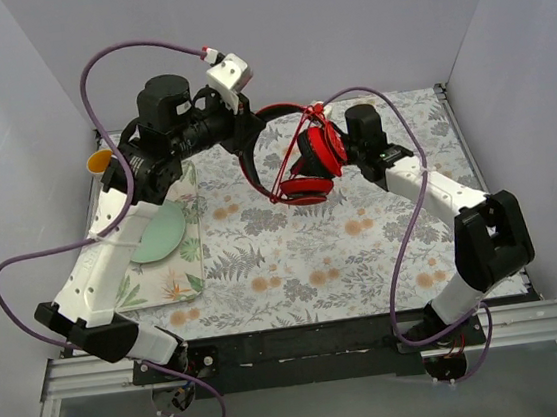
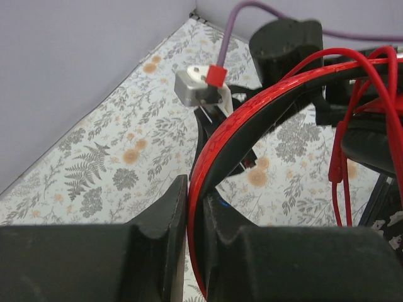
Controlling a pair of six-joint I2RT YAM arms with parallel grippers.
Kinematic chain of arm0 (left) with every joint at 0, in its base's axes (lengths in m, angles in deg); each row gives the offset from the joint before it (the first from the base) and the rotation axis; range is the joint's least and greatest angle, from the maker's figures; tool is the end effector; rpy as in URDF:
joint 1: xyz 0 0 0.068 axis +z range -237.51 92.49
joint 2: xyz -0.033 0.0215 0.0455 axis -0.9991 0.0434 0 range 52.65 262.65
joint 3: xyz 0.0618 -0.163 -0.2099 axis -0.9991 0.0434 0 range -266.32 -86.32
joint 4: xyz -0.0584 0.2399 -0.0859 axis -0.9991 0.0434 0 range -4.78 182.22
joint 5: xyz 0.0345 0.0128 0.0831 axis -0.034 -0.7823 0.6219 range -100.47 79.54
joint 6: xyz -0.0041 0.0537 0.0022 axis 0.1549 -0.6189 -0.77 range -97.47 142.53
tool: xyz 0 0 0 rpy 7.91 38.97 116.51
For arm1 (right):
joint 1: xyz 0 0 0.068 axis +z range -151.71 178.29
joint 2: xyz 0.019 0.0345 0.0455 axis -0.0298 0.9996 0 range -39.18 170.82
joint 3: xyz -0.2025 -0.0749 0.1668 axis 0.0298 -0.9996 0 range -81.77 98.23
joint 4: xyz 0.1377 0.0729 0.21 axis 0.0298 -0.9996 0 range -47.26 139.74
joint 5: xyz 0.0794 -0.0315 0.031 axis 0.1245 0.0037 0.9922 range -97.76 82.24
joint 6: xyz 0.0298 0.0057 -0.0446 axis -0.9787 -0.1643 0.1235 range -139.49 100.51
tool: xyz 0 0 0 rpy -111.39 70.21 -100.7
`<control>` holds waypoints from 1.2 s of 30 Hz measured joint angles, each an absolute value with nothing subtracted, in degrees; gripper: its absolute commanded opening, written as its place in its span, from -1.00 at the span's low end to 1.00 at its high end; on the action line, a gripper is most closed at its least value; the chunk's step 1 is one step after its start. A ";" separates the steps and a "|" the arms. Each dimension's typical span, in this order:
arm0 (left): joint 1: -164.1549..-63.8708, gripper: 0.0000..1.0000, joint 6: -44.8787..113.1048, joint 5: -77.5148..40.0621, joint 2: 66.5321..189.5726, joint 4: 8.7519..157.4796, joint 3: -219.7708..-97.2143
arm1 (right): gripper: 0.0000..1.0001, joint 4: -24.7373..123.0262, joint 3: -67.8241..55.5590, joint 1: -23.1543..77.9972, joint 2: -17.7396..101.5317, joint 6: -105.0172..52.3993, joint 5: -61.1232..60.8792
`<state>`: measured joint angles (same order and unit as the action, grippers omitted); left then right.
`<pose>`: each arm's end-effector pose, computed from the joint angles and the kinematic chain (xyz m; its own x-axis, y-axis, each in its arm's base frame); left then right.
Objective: Wrap the headphones
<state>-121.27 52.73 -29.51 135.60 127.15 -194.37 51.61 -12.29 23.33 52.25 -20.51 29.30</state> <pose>0.2321 -0.1692 0.5026 -0.6029 -0.1689 -0.7798 0.5573 0.6102 -0.5631 0.3284 0.1771 0.3063 -0.3262 -0.1368 -0.9354 -0.8449 0.4859 0.2236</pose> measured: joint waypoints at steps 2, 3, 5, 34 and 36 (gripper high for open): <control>-121.27 -1.00 53.80 -29.05 135.76 126.85 -195.71 | -0.51 56.29 -15.40 23.94 51.36 -23.20 29.99; -121.27 -1.00 54.39 -28.68 135.91 126.80 -196.36 | -0.50 57.97 -16.58 24.18 50.99 -24.29 30.13; -121.27 -1.00 55.40 -27.79 136.35 126.69 -197.67 | -0.49 61.82 -18.48 24.34 50.35 -26.41 30.19; -109.49 -1.00 71.94 -14.78 140.72 122.80 -203.23 | -0.97 71.02 -27.27 38.00 45.22 -31.35 11.11; -106.19 -1.00 72.92 -12.97 141.59 121.34 -200.76 | -0.97 68.94 -27.05 42.68 43.62 -30.19 5.03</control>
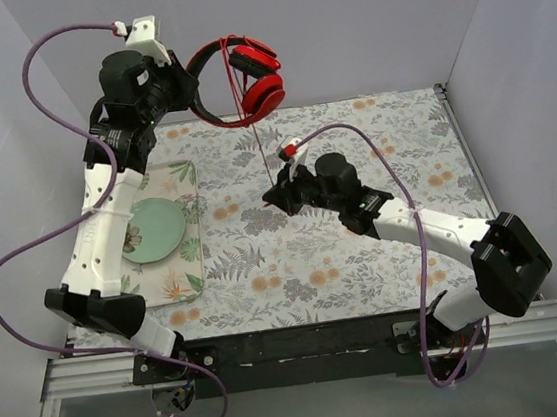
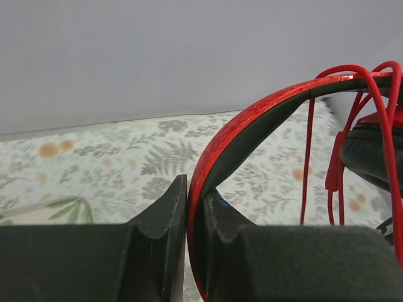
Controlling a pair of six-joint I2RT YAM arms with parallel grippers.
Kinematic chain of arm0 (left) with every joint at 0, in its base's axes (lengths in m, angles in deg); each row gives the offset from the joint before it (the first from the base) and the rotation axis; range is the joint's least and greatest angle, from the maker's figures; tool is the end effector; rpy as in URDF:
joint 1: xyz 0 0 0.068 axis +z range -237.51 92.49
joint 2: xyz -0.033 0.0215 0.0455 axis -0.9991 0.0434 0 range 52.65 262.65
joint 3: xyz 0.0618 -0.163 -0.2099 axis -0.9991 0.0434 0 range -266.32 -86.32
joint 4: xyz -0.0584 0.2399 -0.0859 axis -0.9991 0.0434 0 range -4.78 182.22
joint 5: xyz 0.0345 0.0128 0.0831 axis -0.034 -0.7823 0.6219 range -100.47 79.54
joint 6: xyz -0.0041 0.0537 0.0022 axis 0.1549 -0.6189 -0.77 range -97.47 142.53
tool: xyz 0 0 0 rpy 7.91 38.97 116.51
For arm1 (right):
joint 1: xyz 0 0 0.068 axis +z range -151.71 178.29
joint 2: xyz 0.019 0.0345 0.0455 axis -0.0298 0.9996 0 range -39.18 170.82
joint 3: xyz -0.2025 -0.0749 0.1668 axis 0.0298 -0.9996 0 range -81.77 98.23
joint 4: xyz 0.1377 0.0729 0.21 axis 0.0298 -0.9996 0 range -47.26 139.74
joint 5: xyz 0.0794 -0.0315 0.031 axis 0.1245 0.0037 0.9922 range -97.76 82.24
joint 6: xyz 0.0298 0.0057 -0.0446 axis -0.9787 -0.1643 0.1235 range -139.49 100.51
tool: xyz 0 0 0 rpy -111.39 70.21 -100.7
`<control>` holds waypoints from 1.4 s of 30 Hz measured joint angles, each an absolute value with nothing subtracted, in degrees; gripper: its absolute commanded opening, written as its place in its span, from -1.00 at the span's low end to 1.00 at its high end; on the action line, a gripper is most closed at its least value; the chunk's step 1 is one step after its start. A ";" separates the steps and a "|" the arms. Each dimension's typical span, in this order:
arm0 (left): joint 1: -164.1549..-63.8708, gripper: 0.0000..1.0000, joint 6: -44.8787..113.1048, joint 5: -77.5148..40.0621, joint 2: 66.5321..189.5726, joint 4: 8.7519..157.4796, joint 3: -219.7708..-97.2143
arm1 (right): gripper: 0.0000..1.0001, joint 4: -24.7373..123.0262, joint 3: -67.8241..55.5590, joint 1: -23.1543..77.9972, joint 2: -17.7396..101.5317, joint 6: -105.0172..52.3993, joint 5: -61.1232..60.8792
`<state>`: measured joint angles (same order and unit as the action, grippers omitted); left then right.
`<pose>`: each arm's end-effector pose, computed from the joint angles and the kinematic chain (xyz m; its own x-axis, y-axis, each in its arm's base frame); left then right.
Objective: Wrap the headphones
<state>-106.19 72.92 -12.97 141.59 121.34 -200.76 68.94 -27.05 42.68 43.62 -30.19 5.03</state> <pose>0.3008 -0.1034 0.5169 -0.3892 -0.6808 -0.6205 0.0953 0.6402 -0.7623 0.2366 0.2426 0.2962 -0.2641 -0.0053 -0.9645 -0.8034 0.5545 0.2170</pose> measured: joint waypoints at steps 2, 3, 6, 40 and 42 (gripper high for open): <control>-104.31 -1.00 72.82 -10.37 142.49 119.72 -197.19 | -0.97 65.60 -26.06 46.46 42.77 -28.82 -0.89; -104.07 -1.00 72.38 -8.86 142.99 118.13 -194.96 | -0.97 63.39 -25.17 48.31 42.72 -27.94 -3.97; -104.18 -1.00 69.65 -4.38 143.95 113.10 -187.58 | -0.97 55.28 -22.28 52.64 43.29 -25.10 -12.52; -115.61 -1.00 40.14 -17.78 143.43 104.73 -154.11 | -0.93 32.40 -12.27 51.81 47.38 6.22 -31.99; -115.65 -1.00 40.71 -17.78 143.17 105.12 -154.59 | -0.90 33.88 -12.27 51.81 47.25 7.68 -33.15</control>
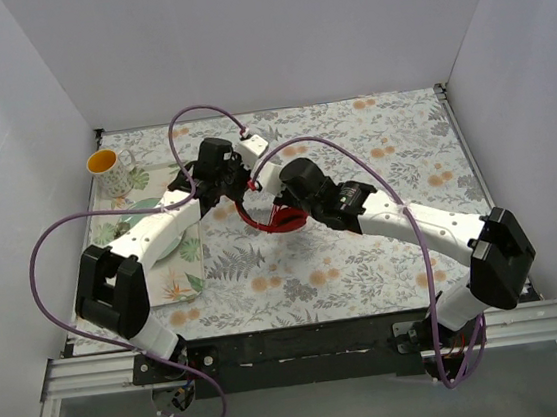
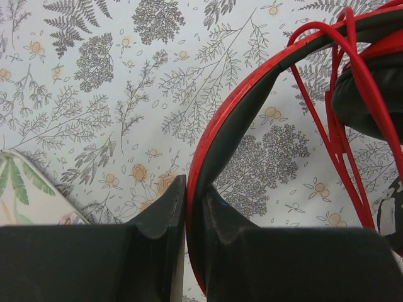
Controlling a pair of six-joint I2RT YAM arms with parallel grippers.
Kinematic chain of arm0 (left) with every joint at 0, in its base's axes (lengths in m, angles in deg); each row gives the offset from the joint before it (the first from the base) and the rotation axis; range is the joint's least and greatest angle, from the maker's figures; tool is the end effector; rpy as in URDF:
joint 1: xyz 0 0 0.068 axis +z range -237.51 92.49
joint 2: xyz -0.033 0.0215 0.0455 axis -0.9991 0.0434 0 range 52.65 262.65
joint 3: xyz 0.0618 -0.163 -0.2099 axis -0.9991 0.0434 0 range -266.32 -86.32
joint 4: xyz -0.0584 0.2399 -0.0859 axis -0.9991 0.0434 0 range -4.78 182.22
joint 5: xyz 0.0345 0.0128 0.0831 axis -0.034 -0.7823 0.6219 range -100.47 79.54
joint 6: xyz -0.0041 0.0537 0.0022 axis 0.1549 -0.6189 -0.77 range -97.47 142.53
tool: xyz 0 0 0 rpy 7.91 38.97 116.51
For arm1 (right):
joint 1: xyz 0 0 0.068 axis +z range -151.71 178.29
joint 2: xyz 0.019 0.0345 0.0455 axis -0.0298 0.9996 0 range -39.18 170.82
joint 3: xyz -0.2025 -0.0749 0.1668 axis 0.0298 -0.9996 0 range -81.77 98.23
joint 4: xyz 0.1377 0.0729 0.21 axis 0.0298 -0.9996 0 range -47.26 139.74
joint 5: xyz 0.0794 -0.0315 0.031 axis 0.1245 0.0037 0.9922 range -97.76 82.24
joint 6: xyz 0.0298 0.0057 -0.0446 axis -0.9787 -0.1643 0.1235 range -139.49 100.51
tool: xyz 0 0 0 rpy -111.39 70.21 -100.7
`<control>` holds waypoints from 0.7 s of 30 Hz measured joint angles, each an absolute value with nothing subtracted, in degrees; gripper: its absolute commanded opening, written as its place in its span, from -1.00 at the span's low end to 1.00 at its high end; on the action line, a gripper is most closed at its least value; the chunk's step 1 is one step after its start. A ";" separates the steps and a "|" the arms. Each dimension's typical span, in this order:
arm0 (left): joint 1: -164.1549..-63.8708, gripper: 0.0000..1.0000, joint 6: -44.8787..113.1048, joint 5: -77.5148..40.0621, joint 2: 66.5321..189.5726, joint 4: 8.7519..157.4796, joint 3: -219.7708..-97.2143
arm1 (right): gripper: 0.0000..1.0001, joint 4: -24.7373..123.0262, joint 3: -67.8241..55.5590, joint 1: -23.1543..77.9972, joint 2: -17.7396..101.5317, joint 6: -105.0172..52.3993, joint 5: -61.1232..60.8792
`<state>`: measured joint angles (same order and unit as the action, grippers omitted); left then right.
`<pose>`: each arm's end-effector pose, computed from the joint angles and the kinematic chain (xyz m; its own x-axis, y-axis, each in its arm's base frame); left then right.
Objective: Wrap the headphones
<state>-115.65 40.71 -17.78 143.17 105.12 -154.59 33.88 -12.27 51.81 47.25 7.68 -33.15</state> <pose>0.3090 -0.1705 0.2670 -0.7342 0.0418 -0.6777 0.3389 0.8874 -0.3124 0.2172 0.2681 0.3056 -0.0527 -0.7651 -0.6417 -0.6027 0.5367 -0.5905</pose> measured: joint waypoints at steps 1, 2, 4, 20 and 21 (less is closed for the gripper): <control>-115.65 -1.00 40.86 -17.78 143.04 105.27 -154.75 | -0.87 34.43 -12.27 51.81 47.27 8.30 -33.67; -115.65 -1.00 41.08 -17.78 142.88 105.38 -154.86 | -0.85 34.76 -12.27 51.77 47.31 8.89 -34.09; -115.68 -1.00 41.56 -17.75 142.75 105.75 -155.14 | -0.85 35.13 -12.21 51.77 47.42 9.50 -34.33; -116.09 -1.00 42.91 -16.20 142.80 108.40 -157.63 | -0.61 30.65 -4.40 54.02 54.18 13.94 -42.44; -116.09 -1.00 42.89 -16.66 142.80 108.53 -157.63 | -0.56 31.22 -4.95 53.93 53.85 14.02 -41.83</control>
